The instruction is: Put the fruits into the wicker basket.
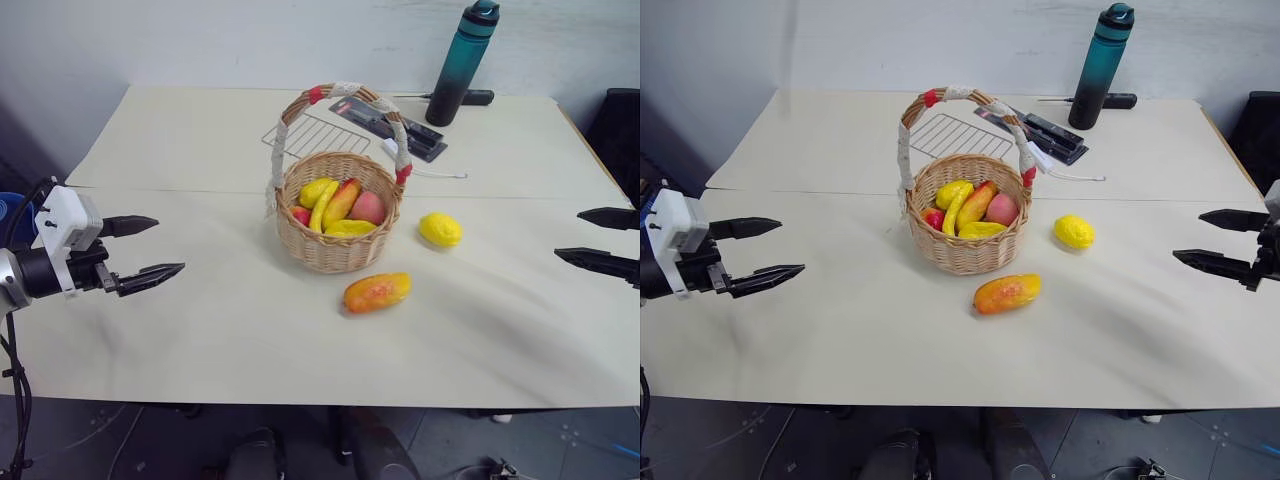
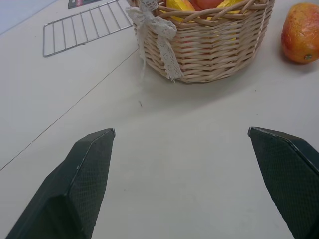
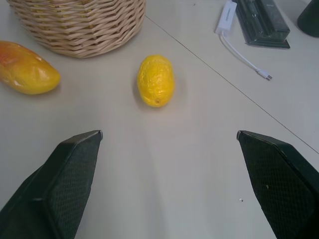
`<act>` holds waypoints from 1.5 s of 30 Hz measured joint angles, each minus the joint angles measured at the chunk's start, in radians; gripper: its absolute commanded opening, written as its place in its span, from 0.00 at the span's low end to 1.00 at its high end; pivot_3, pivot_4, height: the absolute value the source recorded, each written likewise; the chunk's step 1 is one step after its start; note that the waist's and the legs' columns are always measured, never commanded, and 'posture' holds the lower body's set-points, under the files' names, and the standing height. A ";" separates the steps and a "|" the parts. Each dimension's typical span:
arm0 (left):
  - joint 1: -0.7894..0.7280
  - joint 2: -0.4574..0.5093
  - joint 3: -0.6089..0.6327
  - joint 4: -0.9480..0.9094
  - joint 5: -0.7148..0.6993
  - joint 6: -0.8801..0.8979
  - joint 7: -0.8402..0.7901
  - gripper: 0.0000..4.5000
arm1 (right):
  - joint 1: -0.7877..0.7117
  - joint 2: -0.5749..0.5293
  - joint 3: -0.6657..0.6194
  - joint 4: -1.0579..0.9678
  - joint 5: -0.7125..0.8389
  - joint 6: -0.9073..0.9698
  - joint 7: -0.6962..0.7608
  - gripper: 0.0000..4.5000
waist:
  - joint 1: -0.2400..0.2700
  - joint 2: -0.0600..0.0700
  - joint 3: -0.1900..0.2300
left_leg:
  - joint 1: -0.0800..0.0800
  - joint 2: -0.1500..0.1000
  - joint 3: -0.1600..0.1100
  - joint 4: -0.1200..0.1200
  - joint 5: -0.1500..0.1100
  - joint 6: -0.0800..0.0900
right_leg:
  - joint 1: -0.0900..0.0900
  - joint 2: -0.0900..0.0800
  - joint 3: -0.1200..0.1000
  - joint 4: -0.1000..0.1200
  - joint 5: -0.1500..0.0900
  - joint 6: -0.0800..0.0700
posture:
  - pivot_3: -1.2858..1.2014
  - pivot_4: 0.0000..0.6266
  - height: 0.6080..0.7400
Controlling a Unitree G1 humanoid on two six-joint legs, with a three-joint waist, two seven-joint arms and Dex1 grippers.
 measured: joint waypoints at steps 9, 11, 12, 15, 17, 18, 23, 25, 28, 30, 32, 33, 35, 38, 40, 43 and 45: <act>-0.007 0.000 0.000 0.000 -0.001 0.000 0.003 1.00 | -0.002 0.003 0.001 0.009 -0.024 -0.038 -0.022 0.99 | 0.000 0.000 0.000 | 0.000 0.000 0.000 0.000 0.000 0.000 | 0.000 0.000 0.000 0.000 0.000 0.000 | 0.52 0.24 1.00; -0.020 -0.001 -0.002 0.000 -0.007 0.007 0.005 1.00 | -0.006 0.007 0.009 0.001 -0.024 -0.035 -0.025 0.99 | 0.000 0.000 0.000 | 0.000 0.000 0.000 0.000 0.000 0.000 | 0.000 0.000 0.000 0.000 0.000 0.000 | 0.52 0.24 1.00; -0.030 -0.002 -0.003 -0.002 -0.022 0.023 0.000 1.00 | -0.010 0.016 0.012 -0.018 -0.019 -0.021 -0.028 0.99 | -0.001 0.000 0.000 | 0.000 0.000 0.000 0.000 0.000 0.000 | 0.000 0.000 0.000 0.000 0.000 0.000 | 0.52 0.24 1.00; -0.052 -0.010 -0.022 -0.064 -0.097 0.082 -0.023 1.00 | -0.013 0.046 0.035 -0.147 0.034 0.061 -0.028 0.99 | -0.002 0.000 0.000 | 0.000 0.000 0.000 0.000 0.000 0.000 | 0.000 0.000 0.000 0.002 0.000 0.000 | 0.52 0.24 1.00; -0.059 -0.012 -0.046 -0.107 -0.127 0.107 -0.032 1.00 | -0.011 0.056 0.047 -0.224 0.058 0.103 -0.028 0.99 | 0.000 0.000 0.000 | 0.000 0.000 -0.001 0.000 0.000 0.000 | 0.000 0.000 0.000 0.004 0.000 0.000 | 0.52 0.24 1.00; -0.069 -0.014 -0.072 -0.130 -0.135 0.121 -0.034 1.00 | -0.012 0.067 0.064 -0.276 0.069 0.122 -0.030 0.99 | 0.001 0.000 0.000 | 0.000 0.000 -0.002 0.001 0.000 -0.001 | 0.000 0.000 0.000 0.005 0.000 0.000 | 0.52 0.24 1.00; -0.176 -0.031 -0.240 -0.268 -0.161 0.162 -0.040 1.00 | -0.047 0.189 0.248 -0.492 0.088 0.142 -0.031 0.99 | 0.000 -0.001 0.000 | 0.000 -0.001 -0.003 0.003 0.000 -0.001 | 0.000 0.001 0.000 0.007 0.000 0.001 | 0.52 0.24 1.00; -0.218 -0.031 -0.281 -0.284 -0.159 0.165 -0.048 1.00 | -0.078 0.242 0.320 -0.518 0.073 0.127 -0.030 0.99 | 0.000 -0.001 0.000 | 0.000 -0.001 -0.003 0.003 0.000 -0.001 | 0.000 0.001 0.000 0.008 0.000 0.001 | 0.52 0.24 1.00; -0.271 -0.032 -0.327 -0.294 -0.159 0.160 -0.069 1.00 | -0.144 0.326 0.444 -0.505 -0.002 0.056 -0.020 0.99 | -0.001 -0.001 0.000 | 0.000 -0.001 -0.003 0.004 0.000 -0.001 | 0.000 0.001 0.000 0.008 0.000 0.001 | 0.52 0.24 1.00; -0.288 -0.033 -0.332 -0.309 -0.169 0.167 -0.076 1.00 | -0.172 0.363 0.523 -0.455 -0.071 -0.007 -0.016 0.99 | 0.000 -0.001 0.000 | 0.000 -0.001 -0.003 0.004 0.000 -0.001 | -0.001 0.001 0.000 0.008 0.000 0.000 | 0.52 0.24 1.00; -0.297 -0.035 -0.330 -0.311 -0.180 0.178 -0.075 1.00 | -0.194 0.395 0.573 -0.374 -0.132 -0.053 -0.019 0.99 | 0.001 -0.001 0.000 | -0.001 -0.001 -0.003 0.005 0.000 -0.001 | -0.001 0.001 0.000 0.008 0.000 0.000 | 0.52 0.24 1.00; -0.298 -0.037 -0.330 -0.311 -0.183 0.184 -0.073 1.00 | -0.212 0.419 0.587 -0.328 -0.153 -0.060 -0.024 0.99 | 0.001 -0.001 0.000 | -0.001 -0.001 -0.003 0.007 0.000 -0.001 | -0.001 0.001 0.000 0.008 0.000 0.000 | 0.52 0.24 1.00; -0.298 -0.044 -0.331 -0.317 -0.191 0.190 -0.069 1.00 | -0.237 0.461 0.608 -0.257 -0.183 -0.086 -0.028 0.99 | 0.001 -0.001 0.000 | -0.002 -0.001 -0.003 0.009 0.000 -0.001 | -0.001 0.001 -0.001 0.009 0.000 0.000 | 0.52 0.24 1.00; -0.298 -0.044 -0.330 -0.321 -0.191 0.190 -0.064 1.00 | -0.247 0.502 0.640 -0.168 -0.239 -0.154 -0.032 0.95 | 0.001 -0.001 0.000 | -0.002 -0.001 -0.003 0.010 0.000 -0.001 | -0.001 0.001 -0.001 0.010 0.000 0.000 | 0.52 0.24 1.00; -0.298 -0.044 -0.330 -0.321 -0.190 0.190 -0.057 1.00 | -0.249 0.520 0.657 -0.129 -0.267 -0.184 -0.040 0.85 | 0.001 -0.001 0.000 | -0.002 -0.001 -0.003 0.010 0.000 -0.001 | -0.001 0.001 -0.001 0.011 0.000 0.000 | 0.52 0.24 1.00; -0.299 -0.044 -0.330 -0.320 -0.189 0.190 -0.053 1.00 | -0.249 0.524 0.660 -0.124 -0.272 -0.206 -0.015 0.63 | 0.000 -0.001 0.000 | -0.002 -0.001 -0.003 0.010 0.000 -0.001 | -0.001 0.001 -0.001 0.013 0.000 0.000 | 0.52 0.24 1.00; -0.300 -0.044 -0.330 -0.317 -0.186 0.189 -0.050 1.00 | -0.248 0.524 0.660 -0.130 -0.268 -0.207 0.004 0.59 | 0.000 -0.001 0.000 | -0.002 -0.001 -0.003 0.011 0.000 -0.001 | -0.001 0.001 -0.001 0.014 0.000 0.000 | 0.52 0.24 1.00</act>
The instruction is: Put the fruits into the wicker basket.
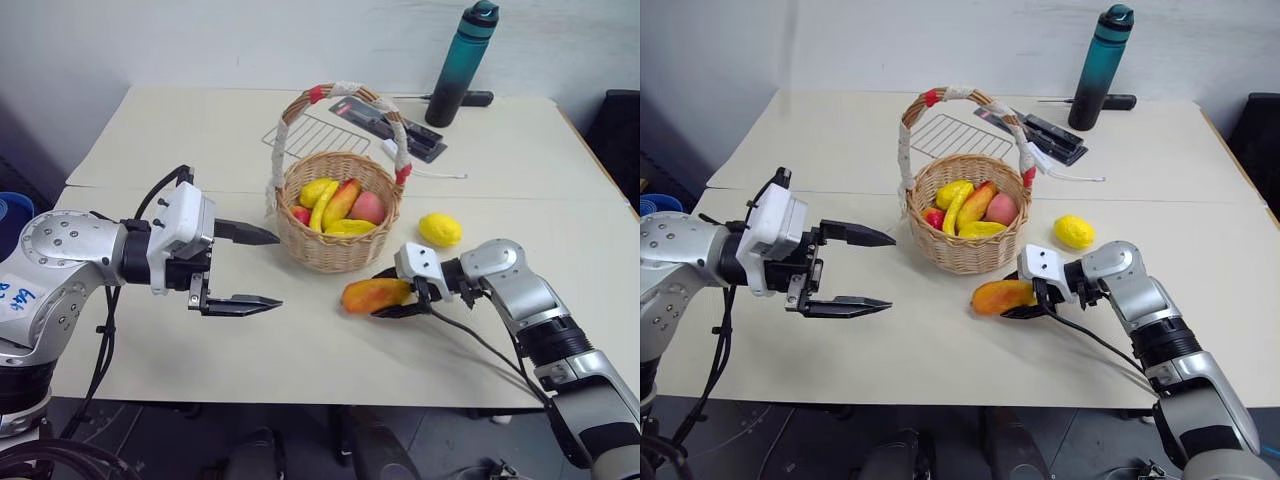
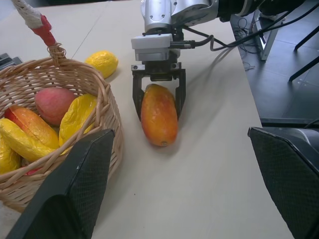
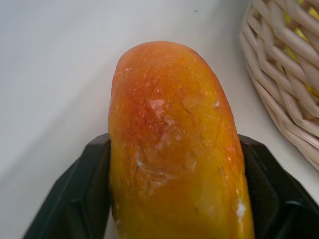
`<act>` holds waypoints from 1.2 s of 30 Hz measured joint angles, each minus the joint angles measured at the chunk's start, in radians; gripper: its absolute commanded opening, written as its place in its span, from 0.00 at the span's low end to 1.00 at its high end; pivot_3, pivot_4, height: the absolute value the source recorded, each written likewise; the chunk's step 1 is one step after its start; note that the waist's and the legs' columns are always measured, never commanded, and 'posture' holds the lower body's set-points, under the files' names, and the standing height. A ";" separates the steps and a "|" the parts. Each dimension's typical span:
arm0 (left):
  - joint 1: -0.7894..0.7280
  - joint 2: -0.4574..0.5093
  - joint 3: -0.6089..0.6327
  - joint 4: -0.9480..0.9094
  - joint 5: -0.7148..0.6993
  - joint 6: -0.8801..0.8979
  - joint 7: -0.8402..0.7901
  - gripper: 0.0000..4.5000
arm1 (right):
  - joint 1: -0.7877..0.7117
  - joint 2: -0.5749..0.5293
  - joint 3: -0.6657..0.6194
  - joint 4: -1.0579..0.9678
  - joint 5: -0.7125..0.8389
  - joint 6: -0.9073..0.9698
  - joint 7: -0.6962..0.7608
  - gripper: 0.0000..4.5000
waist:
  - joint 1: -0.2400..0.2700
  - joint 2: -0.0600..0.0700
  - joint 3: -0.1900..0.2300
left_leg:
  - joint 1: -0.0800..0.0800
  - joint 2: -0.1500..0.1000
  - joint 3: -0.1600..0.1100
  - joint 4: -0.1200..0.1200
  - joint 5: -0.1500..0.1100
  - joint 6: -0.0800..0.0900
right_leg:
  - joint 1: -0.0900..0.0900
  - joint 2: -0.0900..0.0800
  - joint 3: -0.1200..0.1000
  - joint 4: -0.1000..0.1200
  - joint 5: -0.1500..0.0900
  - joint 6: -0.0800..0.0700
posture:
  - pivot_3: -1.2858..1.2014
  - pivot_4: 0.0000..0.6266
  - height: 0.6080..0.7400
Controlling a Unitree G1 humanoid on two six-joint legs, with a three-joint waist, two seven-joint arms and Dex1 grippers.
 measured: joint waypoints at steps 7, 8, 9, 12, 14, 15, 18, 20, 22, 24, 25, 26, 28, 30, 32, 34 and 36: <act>-0.018 0.001 0.016 0.011 0.011 -0.003 0.006 1.00 | 0.041 -0.017 -0.127 -0.303 0.248 0.224 0.021 0.59 | 0.000 0.000 0.000 | 0.000 0.001 -0.001 0.001 0.000 -0.001 | 0.000 0.000 -0.001 0.002 0.000 0.000 | 0.52 0.24 1.00; -0.018 0.001 0.016 0.014 0.014 -0.006 0.005 1.00 | 0.023 -0.010 -0.159 -0.353 0.287 0.273 -0.012 0.59 | -0.001 0.000 0.000 | 0.000 0.001 -0.001 0.001 0.000 -0.001 | 0.000 0.000 -0.001 0.002 0.000 0.000 | 0.52 0.24 1.00; -0.021 0.001 0.016 0.020 0.020 -0.011 0.004 1.00 | -0.010 0.015 -0.189 -0.377 0.302 0.306 -0.069 0.59 | -0.003 0.000 0.000 | 0.000 0.001 -0.001 0.002 0.000 -0.001 | 0.000 0.000 -0.001 0.003 0.000 0.000 | 0.52 0.24 1.00; -0.047 0.000 0.013 0.053 0.033 -0.025 0.003 1.00 | -0.136 0.101 -0.232 -0.389 0.288 0.363 -0.262 0.59 | -0.005 0.000 0.000 | 0.000 0.001 -0.002 0.002 0.000 -0.002 | 0.000 0.000 -0.002 0.003 -0.002 -0.003 | 0.52 0.24 1.00; -0.066 -0.001 0.011 0.062 0.037 -0.034 0.002 1.00 | -0.198 0.131 -0.205 -0.349 0.206 0.373 -0.376 0.59 | -0.004 0.000 0.000 | 0.000 0.001 -0.002 0.002 0.000 -0.002 | -0.001 0.000 -0.002 0.003 -0.002 -0.004 | 0.52 0.24 1.00; -0.072 -0.002 0.009 0.068 0.037 -0.035 0.001 1.00 | -0.214 0.134 -0.182 -0.324 0.158 0.372 -0.420 0.59 | -0.004 0.000 0.000 | 0.000 0.001 -0.002 0.002 0.000 -0.002 | -0.001 0.000 -0.002 0.003 -0.002 -0.004 | 0.52 0.24 1.00; -0.076 -0.002 0.007 0.086 0.044 -0.035 -0.005 1.00 | -0.222 0.148 -0.112 -0.244 0.045 0.365 -0.503 0.75 | 0.001 0.000 0.000 | -0.005 0.000 -0.002 0.002 -0.001 -0.002 | -0.005 -0.001 -0.002 0.002 -0.003 -0.004 | 0.52 0.24 1.00; -0.083 -0.003 0.007 0.089 0.045 -0.035 -0.007 1.00 | -0.220 0.155 -0.090 -0.217 0.020 0.367 -0.515 0.89 | 0.001 0.000 0.000 | -0.018 0.000 -0.002 0.004 0.001 -0.005 | -0.017 -0.001 -0.002 0.005 -0.002 -0.003 | 0.52 0.24 1.00; -0.084 -0.005 0.007 0.090 0.046 -0.035 -0.008 1.00 | -0.219 0.165 -0.082 -0.212 0.016 0.374 -0.519 0.99 | 0.002 0.000 0.000 | -0.020 0.001 -0.002 0.005 0.002 -0.006 | -0.020 -0.001 -0.002 0.005 -0.002 -0.002 | 0.52 0.24 1.00; -0.094 -0.009 0.006 0.092 0.046 -0.035 -0.008 1.00 | -0.213 0.163 -0.091 -0.225 0.024 0.394 -0.520 0.99 | 0.000 0.000 0.000 | -0.020 0.001 -0.002 0.004 0.001 -0.006 | -0.020 -0.001 -0.002 0.004 -0.002 -0.002 | 0.52 0.24 1.00; -0.102 -0.019 0.006 0.094 0.045 -0.035 -0.006 1.00 | -0.195 0.157 -0.109 -0.257 0.042 0.421 -0.518 0.99 | 0.002 0.000 0.000 | -0.020 0.001 -0.002 0.004 0.001 -0.006 | -0.020 -0.001 -0.003 0.004 -0.002 -0.002 | 0.52 0.24 1.00; -0.106 -0.027 0.006 0.097 0.044 -0.034 -0.005 1.00 | -0.179 0.147 -0.125 -0.290 0.062 0.450 -0.516 0.99 | 0.003 0.000 0.000 | -0.020 0.001 -0.002 0.004 0.001 -0.006 | -0.020 -0.001 -0.003 0.004 -0.002 -0.002 | 0.52 0.24 1.00; -0.111 -0.048 0.006 0.110 0.040 -0.032 -0.002 1.00 | -0.149 0.120 -0.178 -0.365 0.117 0.524 -0.510 0.99 | 0.004 0.000 0.000 | -0.020 0.001 -0.003 0.005 0.000 -0.004 | -0.019 -0.001 -0.003 0.005 -0.002 -0.002 | 0.52 0.24 1.00; -0.132 -0.067 -0.005 0.121 0.037 -0.026 0.004 1.00 | -0.095 0.051 -0.276 -0.487 0.236 0.628 -0.472 0.99 | 0.008 0.000 0.000 | -0.020 0.001 -0.003 0.005 -0.001 -0.002 | -0.019 -0.001 -0.003 0.005 -0.002 -0.002 | 0.52 0.24 1.00; -0.141 -0.066 0.004 0.125 0.029 -0.021 0.005 1.00 | 0.006 -0.075 -0.402 -0.614 0.373 0.732 -0.398 0.99 | 0.021 0.000 0.000 | -0.020 0.001 -0.007 0.005 -0.001 -0.001 | -0.016 -0.001 -0.006 0.002 -0.002 -0.001 | 0.52 0.24 1.00; -0.143 -0.067 0.009 0.128 0.028 -0.018 0.005 1.00 | 0.069 -0.146 -0.485 -0.680 0.448 0.789 -0.365 0.99 | 0.024 -0.001 0.000 | -0.018 0.001 -0.007 0.005 -0.001 -0.001 | -0.014 -0.001 -0.006 0.002 -0.002 -0.001 | 0.52 0.24 1.00; -0.150 -0.080 0.003 0.124 0.025 -0.017 0.005 1.00 | 0.189 -0.213 -0.557 -0.727 0.486 0.844 -0.369 0.99 | 0.025 -0.001 -0.001 | -0.017 0.000 -0.007 0.005 -0.001 -0.001 | -0.012 -0.001 -0.006 0.002 -0.002 -0.001 | 0.52 0.24 1.00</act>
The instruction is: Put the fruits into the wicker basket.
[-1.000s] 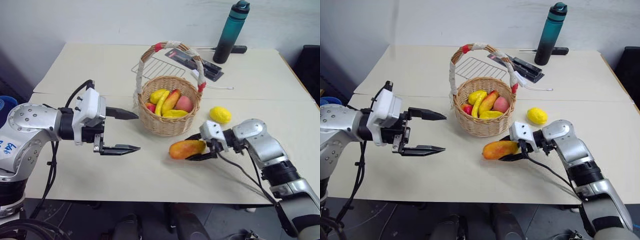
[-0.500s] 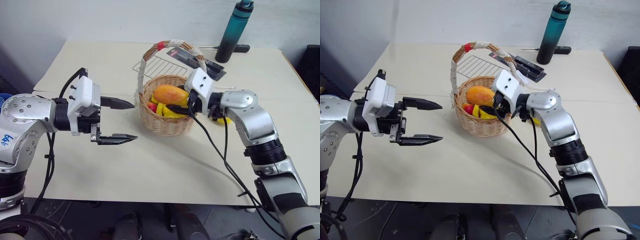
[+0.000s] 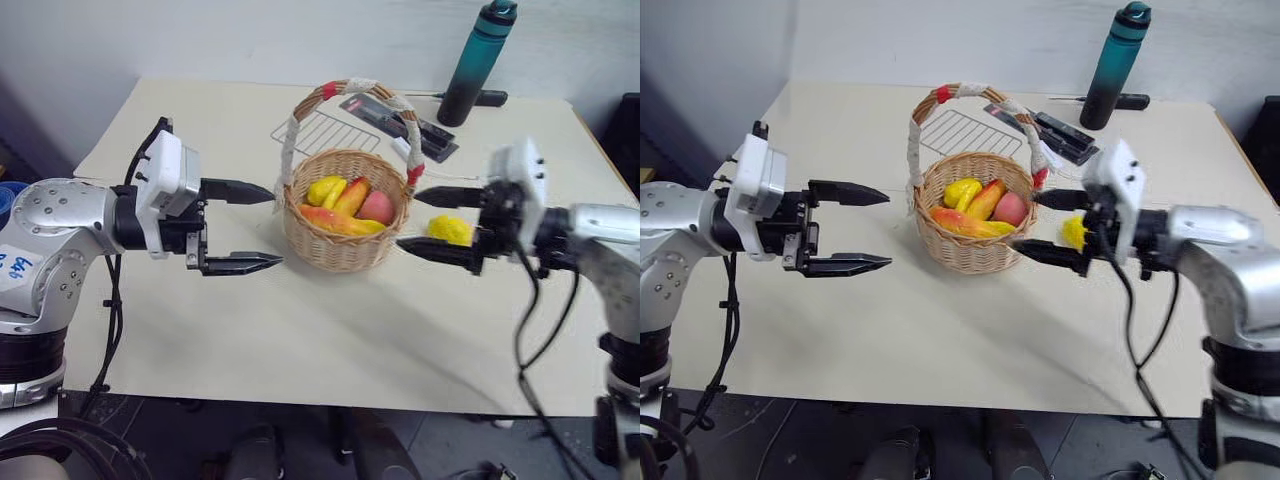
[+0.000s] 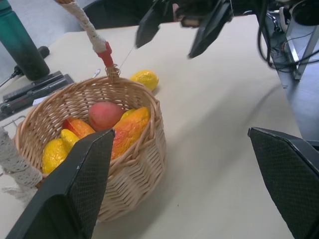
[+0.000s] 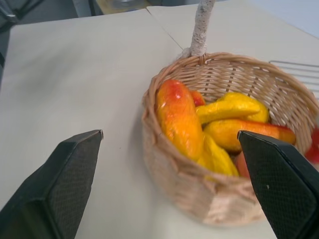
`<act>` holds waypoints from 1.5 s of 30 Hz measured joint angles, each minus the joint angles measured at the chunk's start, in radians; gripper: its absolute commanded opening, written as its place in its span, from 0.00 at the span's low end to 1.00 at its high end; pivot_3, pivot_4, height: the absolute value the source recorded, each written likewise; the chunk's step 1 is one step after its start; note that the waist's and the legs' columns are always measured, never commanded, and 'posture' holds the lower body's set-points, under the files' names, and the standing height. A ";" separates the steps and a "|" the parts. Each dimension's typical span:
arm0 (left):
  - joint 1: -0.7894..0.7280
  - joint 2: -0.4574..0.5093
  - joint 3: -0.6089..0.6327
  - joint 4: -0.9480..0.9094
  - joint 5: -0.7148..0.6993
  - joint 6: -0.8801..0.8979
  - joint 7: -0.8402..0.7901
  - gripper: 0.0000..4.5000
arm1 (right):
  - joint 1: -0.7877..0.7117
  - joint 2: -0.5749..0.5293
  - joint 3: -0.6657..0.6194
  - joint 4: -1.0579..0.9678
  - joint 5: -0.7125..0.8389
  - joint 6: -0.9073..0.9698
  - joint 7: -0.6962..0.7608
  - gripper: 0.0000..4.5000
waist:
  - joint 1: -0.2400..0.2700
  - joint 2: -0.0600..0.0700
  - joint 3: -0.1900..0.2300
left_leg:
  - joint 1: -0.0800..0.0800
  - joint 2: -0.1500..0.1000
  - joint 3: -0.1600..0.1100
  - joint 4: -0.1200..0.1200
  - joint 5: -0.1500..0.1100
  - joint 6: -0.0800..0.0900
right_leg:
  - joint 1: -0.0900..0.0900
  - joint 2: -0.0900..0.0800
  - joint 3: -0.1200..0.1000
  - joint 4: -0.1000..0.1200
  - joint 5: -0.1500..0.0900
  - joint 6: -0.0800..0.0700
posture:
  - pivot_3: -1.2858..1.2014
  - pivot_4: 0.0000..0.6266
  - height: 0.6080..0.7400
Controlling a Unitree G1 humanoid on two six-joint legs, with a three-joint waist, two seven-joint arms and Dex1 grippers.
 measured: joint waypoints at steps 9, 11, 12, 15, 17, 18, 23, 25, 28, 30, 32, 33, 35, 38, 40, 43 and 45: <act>-0.049 -0.046 -0.018 -0.005 -0.002 0.012 0.017 1.00 | 0.042 0.120 0.080 0.325 -0.220 -0.179 -0.254 0.99 | -0.037 -0.001 0.000 | 0.006 -0.002 0.001 0.000 0.004 0.001 | 0.006 0.002 0.005 -0.001 0.002 0.002 | 0.52 0.24 1.00; -0.075 -0.062 -0.022 -0.008 -0.019 0.031 0.029 1.00 | -0.017 0.170 0.142 0.460 -0.286 -0.264 -0.287 0.99 | -0.039 0.000 0.001 | 0.003 -0.002 0.001 -0.001 0.004 0.000 | 0.003 0.002 0.005 0.001 0.002 0.002 | 0.52 0.24 1.00; -0.081 -0.064 -0.022 -0.011 -0.027 0.040 0.033 1.00 | -0.050 0.191 0.164 0.523 -0.308 -0.302 -0.295 0.99 | -0.041 0.000 0.001 | 0.003 -0.002 0.002 -0.001 0.004 0.000 | 0.001 0.001 0.005 0.003 0.002 0.003 | 0.52 0.24 1.00; -0.089 -0.067 -0.025 -0.030 -0.035 0.052 0.038 1.00 | -0.166 0.227 0.200 0.701 -0.370 -0.417 -0.303 0.99 | -0.046 0.000 0.001 | 0.002 -0.002 0.003 -0.001 0.004 -0.001 | -0.002 0.001 0.006 0.006 0.002 0.002 | 0.52 0.24 1.00; -0.088 -0.065 -0.026 -0.041 -0.034 0.052 0.039 1.00 | -0.235 0.256 0.211 0.821 -0.408 -0.490 -0.313 0.99 | -0.050 0.000 0.001 | 0.003 -0.002 0.003 -0.002 0.004 -0.002 | -0.002 0.002 0.006 0.006 0.002 0.002 | 0.52 0.24 1.00; -0.086 -0.064 -0.026 -0.043 -0.032 0.051 0.041 1.00 | -0.277 0.274 0.216 0.903 -0.432 -0.527 -0.328 0.99 | -0.053 0.000 0.001 | 0.003 -0.002 0.004 -0.002 0.005 -0.002 | -0.002 0.002 0.007 0.006 0.002 0.002 | 0.52 0.24 1.00; -0.063 -0.054 -0.024 -0.061 -0.032 0.054 0.058 1.00 | -0.359 0.302 0.243 1.127 -0.494 -0.652 -0.337 0.99 | -0.053 0.000 0.001 | 0.003 -0.002 0.004 -0.001 0.005 -0.003 | -0.002 0.002 0.007 0.006 0.001 0.002 | 0.52 0.24 1.00; -0.060 -0.051 -0.021 -0.072 -0.033 0.056 0.067 1.00 | -0.365 0.323 0.252 1.187 -0.513 -0.688 -0.333 0.99 | -0.053 0.000 0.001 | 0.002 -0.002 0.004 -0.001 0.005 -0.003 | -0.003 0.002 0.007 0.006 0.001 0.002 | 0.52 0.24 1.00; -0.056 -0.048 -0.010 -0.077 -0.034 0.057 0.076 1.00 | -0.387 0.340 0.255 1.245 -0.541 -0.754 -0.351 0.91 | -0.056 0.000 0.001 | 0.003 -0.002 0.004 -0.001 0.005 -0.003 | -0.003 0.002 0.008 0.007 0.001 0.002 | 0.52 0.24 1.00; -0.053 -0.047 -0.001 -0.077 -0.034 0.058 0.079 1.00 | -0.401 0.356 0.255 1.272 -0.564 -0.801 -0.383 0.79 | -0.057 0.000 0.001 | 0.003 -0.002 0.004 -0.001 0.005 -0.003 | -0.003 0.002 0.008 0.007 0.001 0.002 | 0.52 0.24 1.00; -0.053 -0.047 -0.001 -0.077 -0.034 0.058 0.082 1.00 | -0.409 0.371 0.255 1.292 -0.571 -0.828 -0.401 0.64 | -0.057 0.000 0.001 | 0.003 -0.002 0.004 -0.001 0.006 -0.005 | -0.003 0.002 0.007 0.007 0.001 0.002 | 0.52 0.24 1.00; -0.052 -0.047 -0.001 -0.077 -0.034 0.058 0.085 1.00 | -0.410 0.378 0.254 1.298 -0.573 -0.839 -0.406 0.56 | -0.057 0.000 0.001 | 0.003 -0.002 0.004 -0.001 0.007 -0.006 | -0.003 0.002 0.007 0.007 0.001 0.002 | 0.52 0.24 1.00; -0.052 -0.047 -0.001 -0.077 -0.034 0.058 0.088 1.00 | -0.410 0.385 0.251 1.309 -0.576 -0.856 -0.410 0.44 | -0.056 0.000 0.001 | 0.003 -0.002 0.004 -0.001 0.007 -0.007 | -0.003 0.002 0.008 0.007 0.001 0.002 | 0.52 0.24 1.00; -0.052 -0.047 -0.001 -0.077 -0.034 0.058 0.088 1.00 | -0.410 0.386 0.250 1.308 -0.577 -0.864 -0.396 0.42 | -0.056 0.000 0.001 | 0.003 -0.002 0.004 -0.001 0.007 -0.007 | -0.003 0.002 0.007 0.007 0.001 0.002 | 0.52 0.24 1.00; -0.052 -0.047 -0.001 -0.077 -0.034 0.058 0.088 1.00 | -0.405 0.385 0.249 1.293 -0.577 -0.864 -0.379 0.42 | -0.056 0.000 0.001 | 0.003 -0.002 0.004 -0.001 0.007 -0.007 | -0.003 0.002 0.007 0.007 0.001 0.002 | 0.52 0.24 1.00; -0.048 -0.047 -0.002 -0.076 -0.034 0.058 0.088 1.00 | -0.336 0.357 0.247 1.139 -0.562 -0.826 -0.328 0.42 | -0.052 0.000 0.001 | 0.002 -0.002 0.004 -0.002 0.007 -0.007 | -0.003 0.002 0.007 0.007 0.001 0.002 | 0.52 0.24 1.00; -0.037 -0.043 0.001 -0.076 -0.034 0.058 0.089 1.00 | -0.267 0.297 0.243 0.995 -0.542 -0.761 -0.284 0.42 | -0.046 0.000 0.001 | 0.002 -0.002 0.003 -0.002 0.007 -0.007 | -0.003 0.001 0.007 0.007 0.001 0.002 | 0.52 0.24 1.00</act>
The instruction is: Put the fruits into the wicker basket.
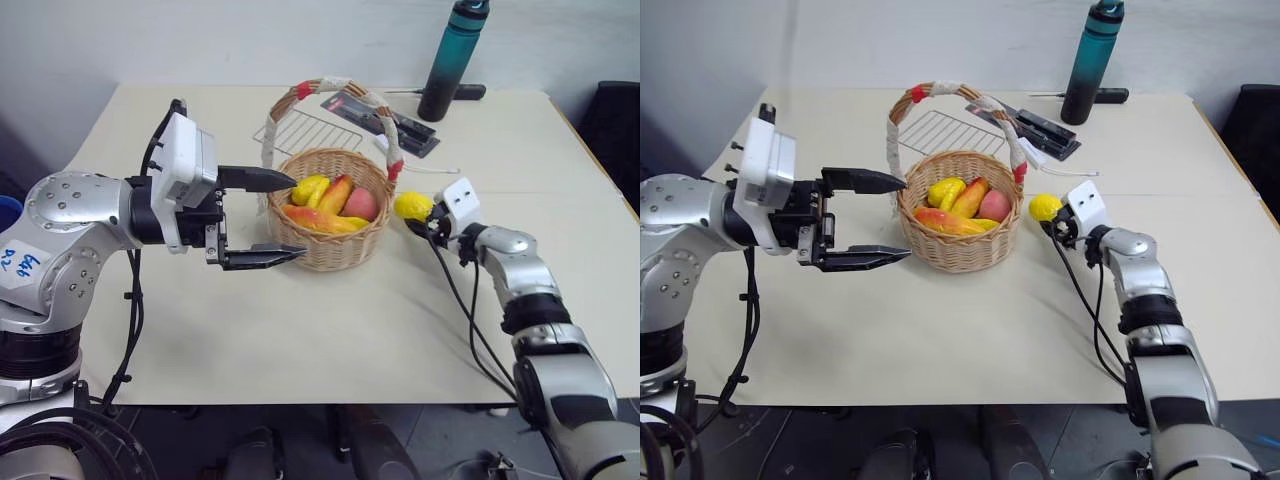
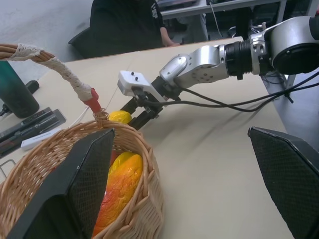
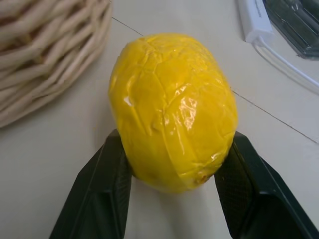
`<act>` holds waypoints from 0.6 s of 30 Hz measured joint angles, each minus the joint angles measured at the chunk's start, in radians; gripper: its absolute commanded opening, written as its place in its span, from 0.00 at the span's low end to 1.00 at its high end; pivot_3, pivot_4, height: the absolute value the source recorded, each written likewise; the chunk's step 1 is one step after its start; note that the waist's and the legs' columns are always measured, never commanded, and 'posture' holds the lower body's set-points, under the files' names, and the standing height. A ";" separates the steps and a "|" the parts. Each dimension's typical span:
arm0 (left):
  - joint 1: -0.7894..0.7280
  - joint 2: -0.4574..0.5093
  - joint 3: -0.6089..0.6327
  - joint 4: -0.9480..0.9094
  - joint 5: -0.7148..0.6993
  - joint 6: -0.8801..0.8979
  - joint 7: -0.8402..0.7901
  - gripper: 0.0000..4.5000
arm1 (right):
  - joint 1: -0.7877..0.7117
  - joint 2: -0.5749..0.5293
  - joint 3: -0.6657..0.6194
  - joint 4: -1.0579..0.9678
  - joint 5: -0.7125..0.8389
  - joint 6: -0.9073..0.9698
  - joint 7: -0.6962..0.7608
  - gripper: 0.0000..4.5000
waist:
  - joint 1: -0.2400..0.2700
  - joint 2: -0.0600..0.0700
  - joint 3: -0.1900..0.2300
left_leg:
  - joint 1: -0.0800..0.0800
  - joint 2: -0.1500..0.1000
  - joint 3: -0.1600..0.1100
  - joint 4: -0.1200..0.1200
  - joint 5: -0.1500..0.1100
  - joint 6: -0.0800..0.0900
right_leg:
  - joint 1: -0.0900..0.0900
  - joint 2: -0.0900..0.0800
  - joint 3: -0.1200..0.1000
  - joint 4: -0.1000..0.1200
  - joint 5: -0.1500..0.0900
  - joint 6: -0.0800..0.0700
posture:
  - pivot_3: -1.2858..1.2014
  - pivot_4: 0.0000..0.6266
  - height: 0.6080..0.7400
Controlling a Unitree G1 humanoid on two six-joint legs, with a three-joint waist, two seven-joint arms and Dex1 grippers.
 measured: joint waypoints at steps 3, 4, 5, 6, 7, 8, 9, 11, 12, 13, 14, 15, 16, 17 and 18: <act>0.019 0.015 0.017 0.001 -0.002 0.003 0.000 1.00 | 0.151 -0.136 -0.033 -0.277 0.072 0.153 0.099 0.42 | 0.017 0.000 0.000 | 0.000 0.000 -0.001 0.000 -0.001 0.002 | 0.000 0.000 -0.001 -0.001 0.000 0.001 | 0.52 0.24 1.00; 0.025 0.022 0.026 -0.001 -0.004 0.003 -0.001 1.00 | 0.221 -0.190 -0.061 -0.397 0.123 0.231 0.144 0.42 | 0.022 0.000 0.000 | 0.000 0.000 -0.001 0.000 -0.002 0.003 | 0.000 0.000 0.000 0.000 0.000 0.001 | 0.52 0.24 1.00; 0.035 0.032 0.041 0.000 -0.005 0.003 -0.001 1.00 | 0.273 -0.226 -0.087 -0.489 0.169 0.296 0.177 0.42 | 0.024 0.000 0.000 | 0.001 0.000 -0.001 0.000 -0.002 0.004 | 0.001 0.000 -0.001 0.000 -0.001 0.001 | 0.52 0.24 1.00; 0.039 0.035 0.047 0.001 -0.005 0.003 -0.002 1.00 | 0.325 -0.257 -0.116 -0.581 0.219 0.359 0.200 0.42 | 0.025 0.000 0.000 | 0.001 0.000 -0.001 0.001 -0.002 0.004 | 0.001 0.000 -0.001 0.000 -0.001 0.001 | 0.52 0.24 1.00; 0.045 0.040 0.052 0.000 -0.005 0.003 -0.003 1.00 | 0.386 -0.282 -0.144 -0.690 0.283 0.432 0.224 0.42 | 0.023 0.000 0.000 | 0.002 0.000 -0.001 0.001 -0.002 0.004 | 0.002 0.000 -0.001 0.000 -0.001 0.001 | 0.52 0.24 1.00; 0.047 0.040 0.053 0.001 -0.005 0.003 -0.003 1.00 | 0.425 -0.285 -0.161 -0.777 0.340 0.493 0.234 0.42 | 0.019 -0.001 0.000 | 0.004 0.000 -0.001 0.001 -0.002 0.004 | 0.004 0.000 -0.001 0.000 0.000 0.001 | 0.52 0.24 1.00; 0.047 0.040 0.053 0.000 -0.005 0.002 -0.003 1.00 | 0.443 -0.280 -0.169 -0.850 0.392 0.547 0.229 0.42 | 0.014 -0.002 0.000 | 0.003 0.001 -0.001 0.001 -0.002 0.003 | 0.003 0.001 0.000 0.000 0.000 0.001 | 0.52 0.24 1.00; 0.046 0.039 0.053 0.001 -0.005 0.002 -0.003 1.00 | 0.421 -0.209 -0.176 -0.977 0.507 0.654 0.171 0.42 | 0.003 -0.002 0.000 | 0.003 0.001 -0.001 0.001 -0.002 0.003 | 0.004 0.001 0.000 0.000 0.000 0.000 | 0.52 0.24 1.00; 0.045 0.039 0.052 0.003 -0.005 0.001 -0.003 1.00 | 0.375 -0.156 -0.174 -1.006 0.545 0.697 0.121 0.42 | -0.003 -0.002 0.000 | 0.003 0.000 -0.001 0.001 -0.001 0.002 | 0.003 0.001 0.000 0.001 0.000 0.000 | 0.52 0.24 1.00; 0.041 0.035 0.049 0.004 -0.005 0.000 -0.004 1.00 | 0.320 -0.111 -0.170 -1.020 0.569 0.728 0.069 0.42 | -0.005 -0.002 0.000 | 0.003 0.000 -0.001 0.001 0.000 0.002 | 0.002 0.001 0.000 0.001 0.000 -0.001 | 0.52 0.24 1.00; 0.038 0.035 0.047 0.007 -0.004 -0.001 -0.006 1.00 | 0.256 -0.059 -0.163 -1.017 0.573 0.756 0.004 0.42 | -0.007 -0.002 0.000 | 0.003 0.000 -0.001 0.001 0.001 0.002 | 0.002 0.001 0.000 0.001 0.001 -0.001 | 0.52 0.24 1.00; 0.028 0.032 0.039 0.013 -0.004 -0.003 -0.012 1.00 | 0.175 0.009 -0.147 -1.007 0.564 0.776 -0.071 0.42 | -0.009 -0.002 0.000 | 0.002 0.000 -0.001 0.001 0.001 0.002 | 0.001 0.001 0.000 0.001 0.001 -0.002 | 0.52 0.24 1.00; 0.015 0.029 0.029 0.019 -0.003 -0.004 -0.016 1.00 | 0.112 0.053 -0.118 -0.997 0.548 0.783 -0.126 0.42 | -0.009 -0.002 0.000 | 0.001 0.000 -0.001 0.000 0.001 0.001 | 0.000 0.001 0.000 0.001 0.001 -0.003 | 0.52 0.24 1.00; 0.002 0.024 0.021 0.024 -0.003 -0.007 -0.017 1.00 | 0.065 0.085 -0.085 -0.991 0.529 0.787 -0.170 0.42 | -0.007 -0.002 0.000 | 0.001 0.000 -0.002 -0.001 0.001 0.001 | -0.001 0.001 -0.001 0.001 0.001 -0.003 | 0.52 0.24 1.00; -0.004 0.024 0.015 0.036 -0.001 -0.010 -0.021 1.00 | 0.025 0.118 -0.048 -0.969 0.498 0.790 -0.219 0.42 | -0.005 -0.002 0.000 | 0.001 0.000 -0.003 -0.001 0.001 0.001 | -0.001 0.001 -0.002 0.002 0.000 -0.004 | 0.52 0.24 1.00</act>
